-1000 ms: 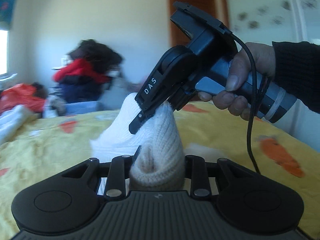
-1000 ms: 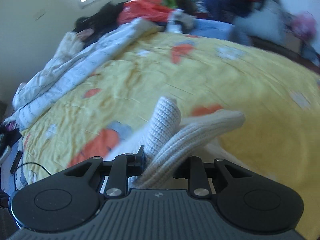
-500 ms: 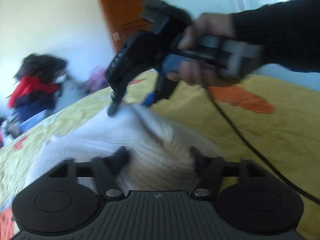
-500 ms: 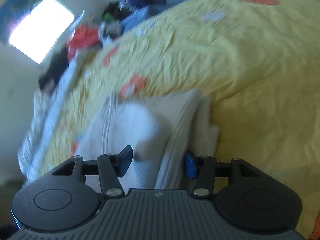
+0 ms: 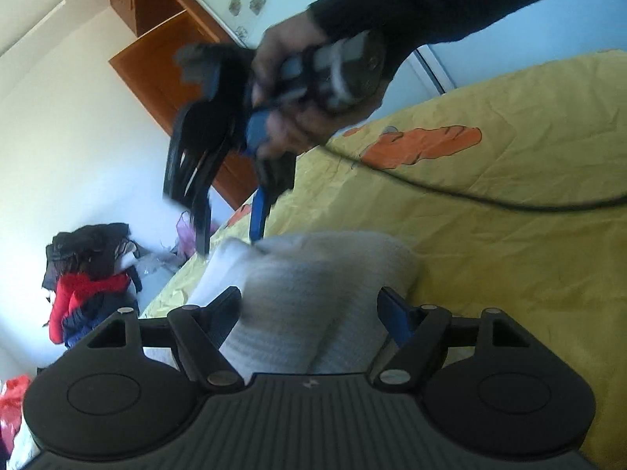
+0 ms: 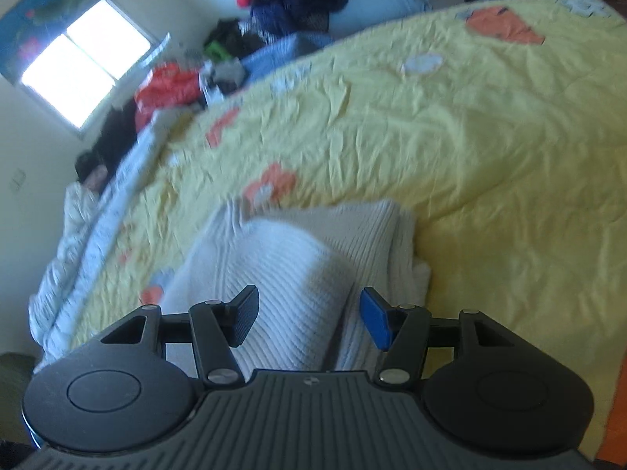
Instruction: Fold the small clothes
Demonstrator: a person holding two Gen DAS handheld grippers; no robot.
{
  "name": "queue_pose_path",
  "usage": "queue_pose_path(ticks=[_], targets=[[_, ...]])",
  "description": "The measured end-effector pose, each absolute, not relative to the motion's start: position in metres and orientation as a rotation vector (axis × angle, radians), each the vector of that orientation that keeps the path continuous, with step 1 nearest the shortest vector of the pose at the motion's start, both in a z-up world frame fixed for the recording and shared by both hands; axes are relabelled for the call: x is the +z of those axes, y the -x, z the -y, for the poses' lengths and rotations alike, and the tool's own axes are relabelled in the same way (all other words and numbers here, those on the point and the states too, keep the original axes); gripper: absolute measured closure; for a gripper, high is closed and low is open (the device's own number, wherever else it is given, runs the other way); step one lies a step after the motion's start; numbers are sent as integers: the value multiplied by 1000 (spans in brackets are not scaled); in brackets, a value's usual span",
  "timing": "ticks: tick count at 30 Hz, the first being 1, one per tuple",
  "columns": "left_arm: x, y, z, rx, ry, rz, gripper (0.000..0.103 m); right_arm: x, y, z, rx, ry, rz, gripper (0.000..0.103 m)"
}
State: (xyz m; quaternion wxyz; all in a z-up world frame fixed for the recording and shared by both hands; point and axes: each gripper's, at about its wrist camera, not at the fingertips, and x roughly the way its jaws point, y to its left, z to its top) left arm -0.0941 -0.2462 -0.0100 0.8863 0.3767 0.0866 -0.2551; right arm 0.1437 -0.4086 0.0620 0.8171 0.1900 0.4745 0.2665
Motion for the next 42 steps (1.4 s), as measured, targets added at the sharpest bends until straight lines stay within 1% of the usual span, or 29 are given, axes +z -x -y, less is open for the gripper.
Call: queue_pose_path(ticks=[2, 3, 4, 5, 6, 7, 8, 9, 10, 12, 14, 16, 17, 19, 20, 22, 23, 24, 25, 26, 27, 29, 30, 31, 33, 35, 37, 40, 42], targets=[[-11, 96, 256, -524, -796, -181, 25, 58, -145, 401, 556, -366, -1017, 45], [-12, 96, 257, -522, -798, -185, 26, 57, -144, 397, 556, -344, -1017, 55], [-11, 95, 257, -525, -796, -188, 27, 55, -145, 393, 553, -324, -1021, 60], [-11, 94, 257, -530, -789, -192, 31, 54, -144, 392, 554, -314, -1017, 67], [-8, 96, 254, -531, -781, -191, 50, 54, -144, 392, 557, -307, -1004, 78], [-8, 94, 255, -516, -782, -186, 63, 56, -143, 393, 556, -296, -990, 80], [-3, 97, 257, -517, -771, -182, 64, 59, -142, 393, 551, -286, -982, 82], [1, 96, 256, -524, -754, -183, 68, 66, -140, 393, 556, -270, -962, 85], [5, 97, 256, -528, -744, -182, 71, 74, -137, 394, 566, -256, -937, 87], [11, 97, 259, -532, -746, -172, 71, 93, -131, 399, 596, -246, -884, 88], [11, 93, 266, -545, -748, -189, 71, 94, -134, 405, 581, -218, -886, 88], [-1, 90, 274, -570, -768, -225, 71, 69, -144, 409, 533, -196, -966, 88], [-7, 91, 275, -568, -770, -205, 71, 54, -148, 412, 509, -199, -1003, 88], [-12, 94, 275, -553, -788, -177, 71, 41, -147, 423, 510, -307, -978, 88], [-9, 93, 273, -557, -765, -189, 70, 39, -146, 426, 502, -341, -970, 83], [2, 90, 264, -569, -700, -201, 64, 38, -139, 427, 489, -353, -949, 76], [7, 91, 257, -573, -672, -197, 61, 39, -136, 429, 492, -371, -938, 71], [14, 92, 249, -574, -645, -190, 52, 41, -133, 431, 492, -400, -932, 63], [19, 95, 239, -571, -617, -180, 30, 45, -129, 435, 494, -433, -926, 58], [24, 98, 227, -567, -589, -168, 22, 51, -123, 439, 490, -465, -909, 40], [29, 101, 212, -561, -562, -157, 8, 57, -118, 440, 478, -480, -887, 18], [36, 104, 181, -547, -494, -151, 7, 66, -100, 448, 474, -498, -792, 0], [39, 103, 164, -543, -461, -178, 7, 67, -92, 450, 479, -499, -758, 2], [40, 98, 148, -528, -432, -219, 7, 66, -88, 453, 475, -498, -754, 2], [42, 82, 114, -463, -355, -304, 7, 57, -84, 455, 447, -494, -791, 2], [45, 54, 80, -403, -202, -414, 7, 45, -83, 453, 411, -462, -831, 2], [47, 16, 44, -415, 86, -562, 5, 34, -85, 451, 371, -470, -868, 2], [24, -39, 3, -468, 589, -780, 7, 24, -85, 446, 382, -537, -893, 2], [5, -65, -8, -493, 798, -835, 7, 16, -87, 435, 407, -558, -932, 2]])
